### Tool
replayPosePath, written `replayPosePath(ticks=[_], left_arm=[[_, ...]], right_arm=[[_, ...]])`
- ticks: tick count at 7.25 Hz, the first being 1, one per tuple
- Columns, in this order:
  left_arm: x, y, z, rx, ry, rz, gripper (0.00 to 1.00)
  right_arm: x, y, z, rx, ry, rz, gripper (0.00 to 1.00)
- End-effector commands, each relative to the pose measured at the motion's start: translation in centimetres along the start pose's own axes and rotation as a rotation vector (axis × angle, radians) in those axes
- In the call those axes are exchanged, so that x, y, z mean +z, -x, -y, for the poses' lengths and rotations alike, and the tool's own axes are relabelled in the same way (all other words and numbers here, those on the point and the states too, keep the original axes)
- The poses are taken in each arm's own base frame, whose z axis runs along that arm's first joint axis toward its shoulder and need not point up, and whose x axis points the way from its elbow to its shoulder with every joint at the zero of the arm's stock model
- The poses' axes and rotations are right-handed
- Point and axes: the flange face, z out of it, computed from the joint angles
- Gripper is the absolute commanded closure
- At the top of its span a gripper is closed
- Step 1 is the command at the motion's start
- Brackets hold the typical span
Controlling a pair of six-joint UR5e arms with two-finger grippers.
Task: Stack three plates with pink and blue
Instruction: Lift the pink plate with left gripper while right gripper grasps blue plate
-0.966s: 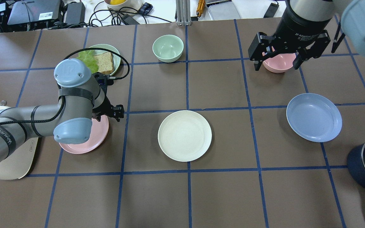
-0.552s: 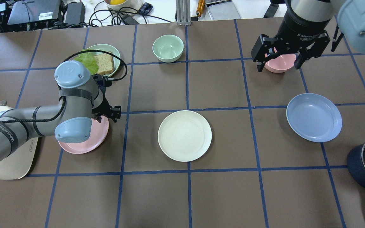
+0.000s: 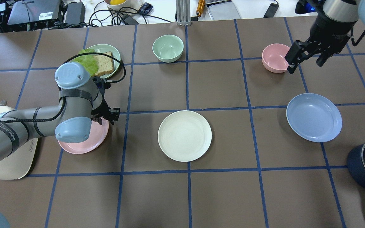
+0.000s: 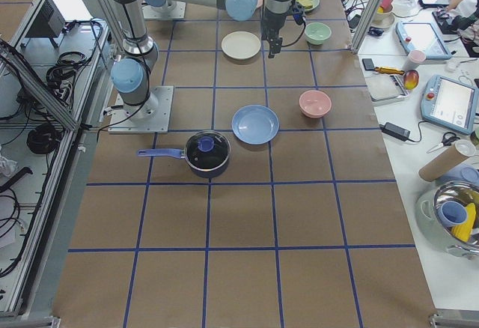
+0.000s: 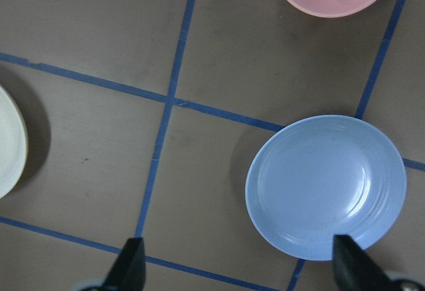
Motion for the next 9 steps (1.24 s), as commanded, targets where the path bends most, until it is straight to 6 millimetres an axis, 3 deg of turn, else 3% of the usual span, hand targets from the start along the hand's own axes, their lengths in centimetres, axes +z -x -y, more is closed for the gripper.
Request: replayPosePath(ticks=[1, 2, 3, 4, 5, 7, 8, 9], left_arm=[[0.3, 0.4, 0.0, 0.001, 0.008, 0.039, 0.58], [0.5, 0.4, 0.0, 0.0, 0.012, 0.039, 0.65], [0.7, 0.4, 0.1, 0.0, 0.014, 0.039, 0.66], [0.8, 0.4, 0.3, -0.007, 0.0, 0.039, 0.66], [0.9, 0.3, 0.4, -0.009, 0.0, 0.038, 0.74], [0.7, -0.1, 0.4, -0.006, -0.006, 0.035, 0.87], [0.5, -0.2, 0.4, -0.004, -0.011, 0.035, 0.92], [-0.1, -0.5, 0.4, 0.0, -0.023, 0.033, 0.93]], right_arm=[[4.7, -9.2, 0.6, -0.008, 0.005, 0.003, 0.0], [6.5, -12.5, 0.0, -0.04, 0.003, 0.011, 0.0], [9.3, -15.1, -0.1, -0.015, 0.002, 0.016, 0.0], [12.2, -17.0, -0.4, -0.021, 0.015, 0.031, 0.0], [14.2, -18.8, -1.1, -0.045, 0.011, 0.035, 0.0], [18.9, -20.2, -2.4, -0.077, -0.006, 0.025, 0.0], [21.1, -21.3, -4.1, -0.063, -0.023, 0.023, 0.01], [22.5, -21.2, -5.0, -0.07, -0.025, 0.013, 0.11]])
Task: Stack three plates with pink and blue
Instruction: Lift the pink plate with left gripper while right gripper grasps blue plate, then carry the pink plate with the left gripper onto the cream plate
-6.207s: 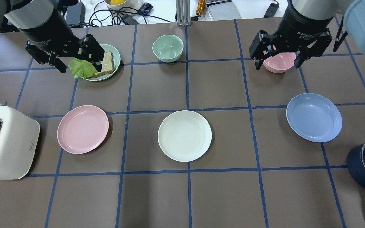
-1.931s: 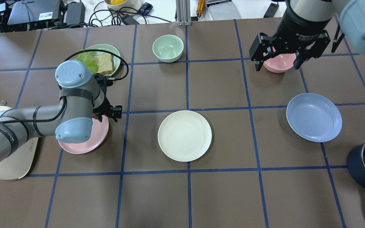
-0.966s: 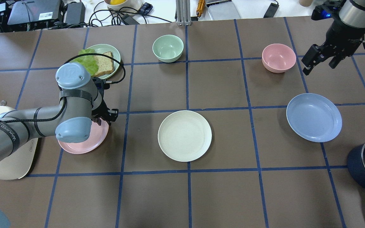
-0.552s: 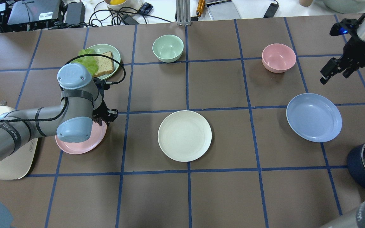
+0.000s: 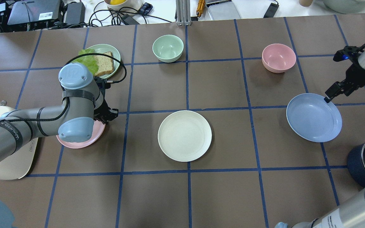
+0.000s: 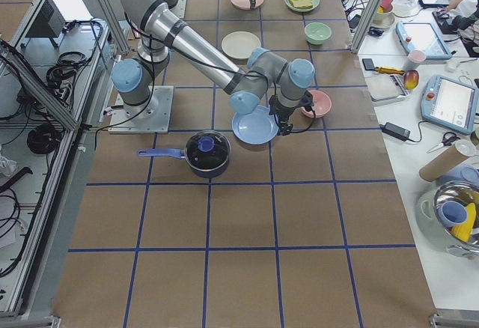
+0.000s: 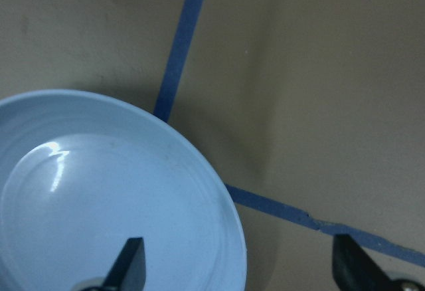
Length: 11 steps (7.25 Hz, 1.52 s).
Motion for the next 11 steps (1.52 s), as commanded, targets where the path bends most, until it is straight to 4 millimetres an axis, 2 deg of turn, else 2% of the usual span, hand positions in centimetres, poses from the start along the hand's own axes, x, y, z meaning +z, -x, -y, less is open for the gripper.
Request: replayPosePath(ticks=[1, 2, 4, 5, 6, 7, 8, 9, 11], left_arm=[[-1.0, -0.5, -0.1, 0.009, -0.021, -0.002, 0.95], [-1.5, -1.2, -0.2, 0.021, -0.03, -0.002, 0.95], [-3.4, -4.5, -0.1, 0.071, -0.074, 0.008, 0.95], [-4.4, -6.3, 0.3, 0.082, -0.089, 0.032, 0.95], [-4.9, -8.1, 0.0, 0.114, -0.104, 0.068, 0.95], [-5.5, -9.5, -0.2, 0.137, -0.116, 0.067, 0.95], [-6.3, -10.8, 0.4, 0.148, -0.134, 0.06, 0.96], [-7.8, -13.0, 1.0, 0.155, -0.128, 0.053, 0.96], [-12.6, -16.7, 3.0, 0.098, -0.102, 0.039, 0.97]], right_arm=[[2.1, -0.1, -1.7, -0.001, -0.009, -0.013, 0.35], [2.3, -0.1, -1.8, -0.002, -0.006, -0.009, 0.55], [2.1, -0.1, -1.8, -0.002, -0.008, -0.011, 0.9], [1.9, 0.0, -1.7, -0.002, -0.004, -0.009, 1.0], [1.5, 0.3, -1.6, -0.002, -0.004, -0.008, 1.0], [-0.1, 1.1, -1.6, -0.002, -0.01, -0.009, 1.0], [-1.8, 2.9, -0.7, -0.019, -0.005, -0.003, 1.0], [-3.3, 4.2, 0.5, -0.023, 0.019, 0.021, 1.0], [-8.1, 6.6, 4.0, -0.011, 0.049, 0.039, 1.0]])
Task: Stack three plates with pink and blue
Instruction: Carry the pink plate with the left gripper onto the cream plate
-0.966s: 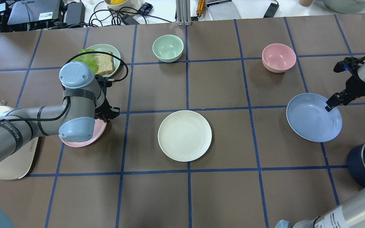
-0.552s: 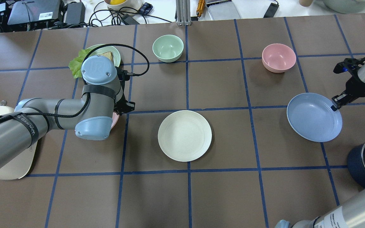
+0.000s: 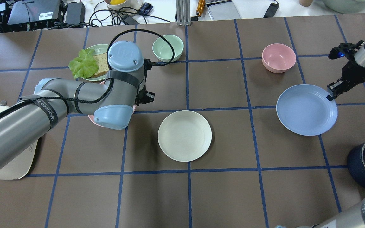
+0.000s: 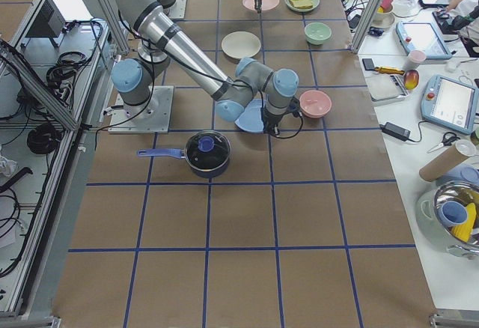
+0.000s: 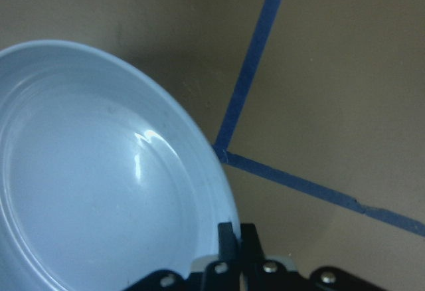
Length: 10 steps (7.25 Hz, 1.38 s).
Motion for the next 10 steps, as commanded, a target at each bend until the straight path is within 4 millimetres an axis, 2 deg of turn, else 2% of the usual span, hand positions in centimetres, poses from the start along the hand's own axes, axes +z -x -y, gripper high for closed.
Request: replayPosePath(ticks=[1, 3, 5, 8, 10], left_arm=[[-4.4, -3.5, 2.5, -0.053, 0.024, -0.007, 0.97], [-6.3, -7.4, 3.5, -0.086, 0.049, 0.0, 0.97], [-6.6, -12.3, 2.7, -0.121, 0.047, 0.002, 0.97], [-6.3, -16.9, 1.5, -0.138, 0.088, 0.024, 0.97], [-5.8, -19.1, 0.4, -0.195, 0.119, 0.048, 0.97]], right_arm=[[-3.9, 2.6, 2.2, 0.038, 0.041, 0.043, 1.0], [-4.0, 3.4, 2.8, 0.062, 0.027, 0.08, 1.0], [-4.0, 3.3, 2.9, 0.063, 0.029, 0.076, 1.0], [-4.0, 3.3, 2.9, 0.063, 0.028, 0.073, 1.0], [-4.1, 3.3, 2.9, 0.063, 0.025, 0.071, 1.0]])
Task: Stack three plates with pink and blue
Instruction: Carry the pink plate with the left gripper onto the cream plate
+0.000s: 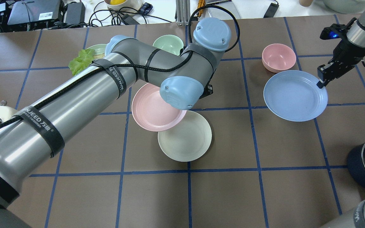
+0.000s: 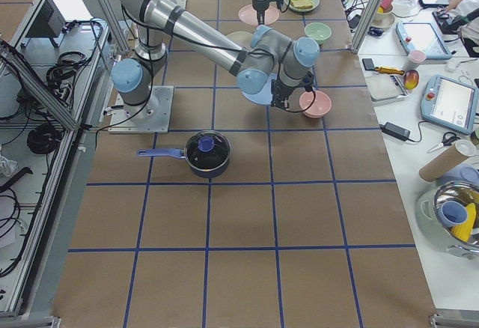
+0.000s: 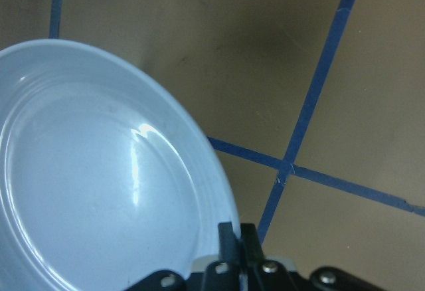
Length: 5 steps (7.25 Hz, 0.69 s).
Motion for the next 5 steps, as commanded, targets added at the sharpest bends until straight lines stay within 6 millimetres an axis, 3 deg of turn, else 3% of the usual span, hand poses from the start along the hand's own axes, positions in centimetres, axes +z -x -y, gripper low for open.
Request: replayPosePath(ticks=[1, 5], left_arm=[[0.9, -2.3, -1.6, -0.053, 0.024, 0.02, 0.97], [3.9, -5.2, -3.3, -0.122, 0.058, 0.05, 0.97]], right_arm=[[0.0, 0.0, 0.0, 0.0, -0.001, -0.001, 1.0], [-0.1, 0.1, 0.0, 0.0, -0.006, 0.001, 1.0]])
